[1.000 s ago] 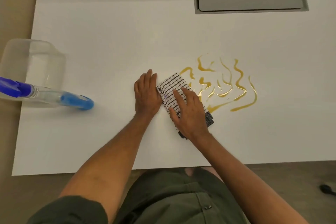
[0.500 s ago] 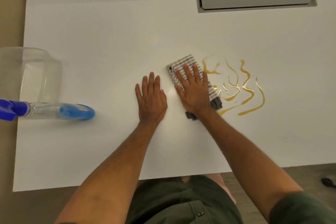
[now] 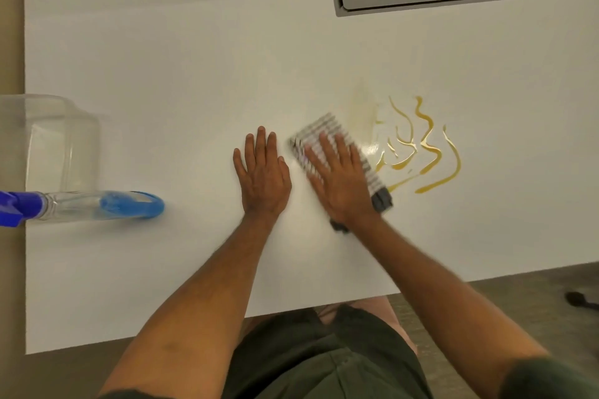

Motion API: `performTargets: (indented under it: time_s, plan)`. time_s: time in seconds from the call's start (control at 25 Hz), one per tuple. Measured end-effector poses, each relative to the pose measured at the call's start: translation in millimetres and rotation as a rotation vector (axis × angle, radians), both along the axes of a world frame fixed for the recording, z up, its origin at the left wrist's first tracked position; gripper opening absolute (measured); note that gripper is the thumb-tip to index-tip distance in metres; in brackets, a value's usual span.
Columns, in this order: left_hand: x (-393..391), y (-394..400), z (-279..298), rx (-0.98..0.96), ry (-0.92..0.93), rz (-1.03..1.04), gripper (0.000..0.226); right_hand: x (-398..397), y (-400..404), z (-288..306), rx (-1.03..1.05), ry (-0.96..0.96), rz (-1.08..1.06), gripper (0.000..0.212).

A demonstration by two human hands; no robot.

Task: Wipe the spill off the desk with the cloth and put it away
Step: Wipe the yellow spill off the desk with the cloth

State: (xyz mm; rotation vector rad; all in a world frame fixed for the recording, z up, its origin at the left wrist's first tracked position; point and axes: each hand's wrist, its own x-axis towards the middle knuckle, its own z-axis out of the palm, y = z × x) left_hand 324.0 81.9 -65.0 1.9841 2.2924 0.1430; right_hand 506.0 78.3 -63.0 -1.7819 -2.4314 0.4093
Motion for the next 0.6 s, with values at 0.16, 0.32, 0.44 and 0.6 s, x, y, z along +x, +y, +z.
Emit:
performTargets:
  time_s: [0.16, 0.32, 0.44, 0.6]
  plan:
    - [0, 1, -1, -0.001, 0.013, 0.003, 0.057, 14, -80, -7, -0.058, -0.068, 0.093, 0.060]
    - [-1, 0, -7, 0.010, 0.039, -0.002, 0.057, 11, -43, -5, -0.034, -0.067, 0.174, 0.058]
    - [0, 1, -10, 0.035, 0.041, 0.003, 0.058, 5, 59, -2, 0.042, -0.019, 0.096, 0.055]
    - [0, 2, -14, 0.041, 0.047, -0.005, 0.059, -4, 173, 7, 0.032, -0.028, -0.114, 0.055]
